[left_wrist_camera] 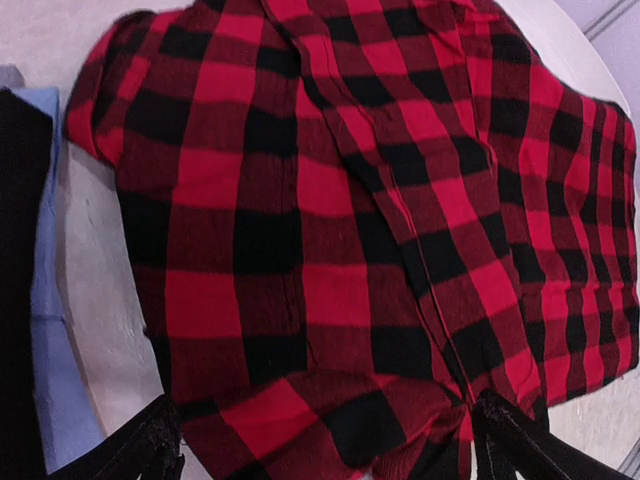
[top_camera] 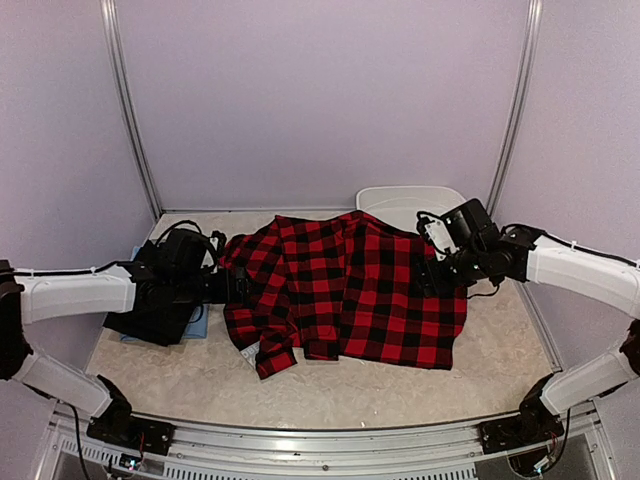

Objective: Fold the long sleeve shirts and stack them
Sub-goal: Flatten out the crumpled shirt at the center of the board, then move the flattened shirt to the center of the board.

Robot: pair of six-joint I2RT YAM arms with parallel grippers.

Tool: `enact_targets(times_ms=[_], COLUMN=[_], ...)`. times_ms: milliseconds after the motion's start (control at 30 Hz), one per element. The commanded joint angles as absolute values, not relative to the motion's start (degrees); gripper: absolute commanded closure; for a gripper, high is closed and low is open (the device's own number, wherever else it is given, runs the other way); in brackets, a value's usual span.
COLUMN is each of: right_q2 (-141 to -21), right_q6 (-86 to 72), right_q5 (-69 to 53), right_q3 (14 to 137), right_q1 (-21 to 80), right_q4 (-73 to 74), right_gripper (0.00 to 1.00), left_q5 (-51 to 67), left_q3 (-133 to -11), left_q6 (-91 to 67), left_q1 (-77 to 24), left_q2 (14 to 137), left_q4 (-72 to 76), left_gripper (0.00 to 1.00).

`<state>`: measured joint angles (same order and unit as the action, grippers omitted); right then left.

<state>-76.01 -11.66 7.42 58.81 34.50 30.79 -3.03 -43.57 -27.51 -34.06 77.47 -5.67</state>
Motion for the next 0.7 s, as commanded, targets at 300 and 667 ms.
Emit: enact_targets(times_ms=[300,667], right_q2=[-76.6,-80.23], right_q6=[-24.72,-24.59], right_q5=[-2.78,-5.29], right_q3=[41.78,40.37], right_q1=[39.93,40.21], right_q4=[23.38,19.38], right_gripper=[0.33,0.37], left_q5=[1.26,-4.55], left_q3=[-33.59,-35.59], left_q6=[-34.1,-28.75], left_q1=[-50.87,-55.13], left_q2=[71.3,81.92], left_q4=[-4.13,-4.33], left_gripper=[0.09,0.27])
